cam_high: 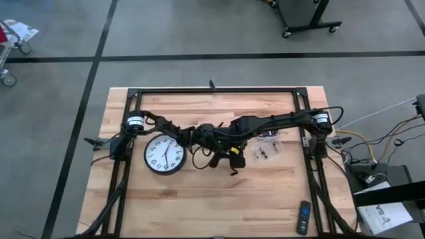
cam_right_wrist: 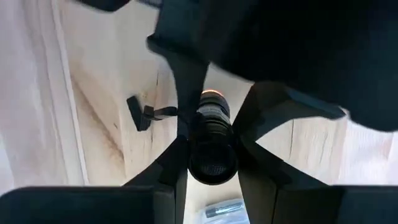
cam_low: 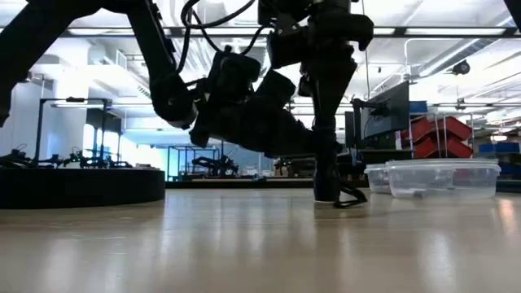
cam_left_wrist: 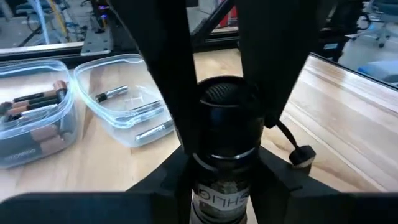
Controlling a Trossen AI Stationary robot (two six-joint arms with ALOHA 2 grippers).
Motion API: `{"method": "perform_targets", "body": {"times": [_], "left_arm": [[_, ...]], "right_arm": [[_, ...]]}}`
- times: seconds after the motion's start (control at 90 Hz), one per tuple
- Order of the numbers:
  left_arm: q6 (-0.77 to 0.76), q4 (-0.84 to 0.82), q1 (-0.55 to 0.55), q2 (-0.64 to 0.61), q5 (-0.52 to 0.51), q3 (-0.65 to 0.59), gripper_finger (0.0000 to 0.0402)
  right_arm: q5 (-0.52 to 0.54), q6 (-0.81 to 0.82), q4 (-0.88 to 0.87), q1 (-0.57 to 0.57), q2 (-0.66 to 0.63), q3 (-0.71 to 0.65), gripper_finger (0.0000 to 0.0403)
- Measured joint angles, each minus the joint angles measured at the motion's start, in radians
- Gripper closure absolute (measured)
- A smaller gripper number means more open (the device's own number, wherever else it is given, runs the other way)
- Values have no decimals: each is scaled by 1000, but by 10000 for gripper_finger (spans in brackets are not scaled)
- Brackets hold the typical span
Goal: Insert battery
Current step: Close the black battery compartment
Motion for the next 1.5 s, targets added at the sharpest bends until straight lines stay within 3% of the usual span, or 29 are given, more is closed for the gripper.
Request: {"method": "perform_targets", "body": {"times": [0.322,0.656,0.778,0.878,1.022,1.144,1.344,1.5], "left_arm": [[-147,-1,-6,-2,-123,0,306],[-129,3,-38,-2,-244,-2,306],[-109,-3,-37,-2,-230,-1,305],[-99,-55,-33,-14,-236,1,254],[-18,-179,-15,-45,-238,-3,156],[52,-215,-1,-60,-196,-6,112],[100,-211,15,-62,32,-9,113],[108,-187,23,-64,62,-7,141]], "right_arm": [[58,278,-15,-10,0,-1,316],[56,493,-30,-15,0,-1,316],[52,555,-31,-16,1,0,316],[49,594,-24,-17,2,1,316],[45,568,-22,-18,2,1,316],[45,515,-23,-19,2,1,316],[46,372,-22,-18,2,1,316],[61,205,-17,-17,2,1,316]]}}
